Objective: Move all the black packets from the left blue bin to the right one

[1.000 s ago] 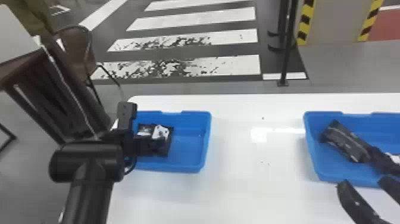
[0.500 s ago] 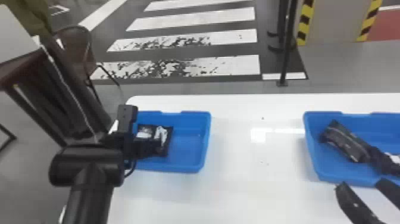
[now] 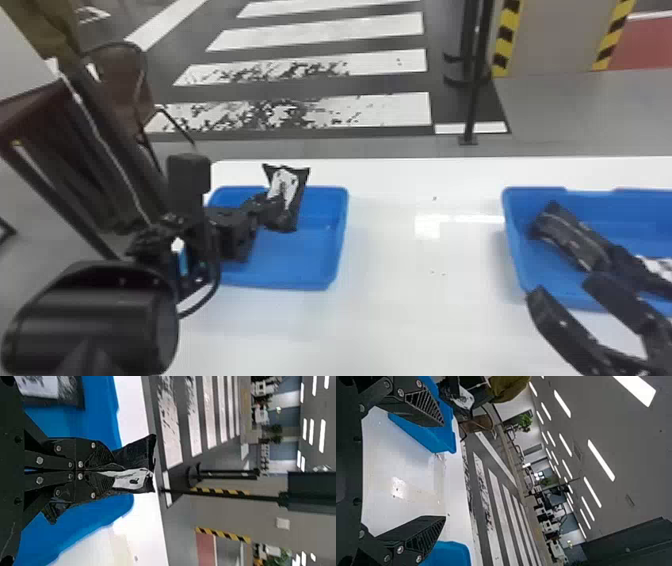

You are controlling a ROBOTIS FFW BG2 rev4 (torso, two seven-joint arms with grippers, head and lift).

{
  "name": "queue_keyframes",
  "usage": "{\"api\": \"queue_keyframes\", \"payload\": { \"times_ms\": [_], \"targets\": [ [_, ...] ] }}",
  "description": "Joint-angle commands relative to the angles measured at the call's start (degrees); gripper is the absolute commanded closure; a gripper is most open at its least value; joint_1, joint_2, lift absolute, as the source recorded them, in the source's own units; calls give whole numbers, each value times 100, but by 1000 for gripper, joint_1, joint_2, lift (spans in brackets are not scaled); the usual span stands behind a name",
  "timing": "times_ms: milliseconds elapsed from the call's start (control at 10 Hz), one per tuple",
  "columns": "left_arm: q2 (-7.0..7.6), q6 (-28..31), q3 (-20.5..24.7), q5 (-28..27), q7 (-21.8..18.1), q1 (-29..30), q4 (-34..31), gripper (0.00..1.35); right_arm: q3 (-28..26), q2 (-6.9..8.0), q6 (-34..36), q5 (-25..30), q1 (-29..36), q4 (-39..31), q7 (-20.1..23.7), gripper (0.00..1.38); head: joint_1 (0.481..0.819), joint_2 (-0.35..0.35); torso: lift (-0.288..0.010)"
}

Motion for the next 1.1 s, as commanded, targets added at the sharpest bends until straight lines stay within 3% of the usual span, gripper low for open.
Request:
{"api": "queue_keyframes", "payload": {
  "times_ms": [0, 300, 500, 1000],
  "targets": [
    [-41, -201, -292, 633, -29, 352, -453, 1197, 155, -20, 363, -233, -527, 286, 230, 205, 695, 167, -140],
    [-58, -314, -898, 1318, -90, 591, -621, 1197, 737, -213, 616, -1067, -1455, 1018, 257, 205, 695, 98, -140],
    [-23, -300, -1263, 1569, -90, 605, -621, 1197, 897, -213, 743, -1444, -2032, 1454, 274, 205, 695, 67, -140],
    [38, -328, -1846, 2004, -90, 507, -621, 1197, 1149, -354, 827, -1684, -2749, 2002, 169, 202, 695, -2, -140]
  ]
}}
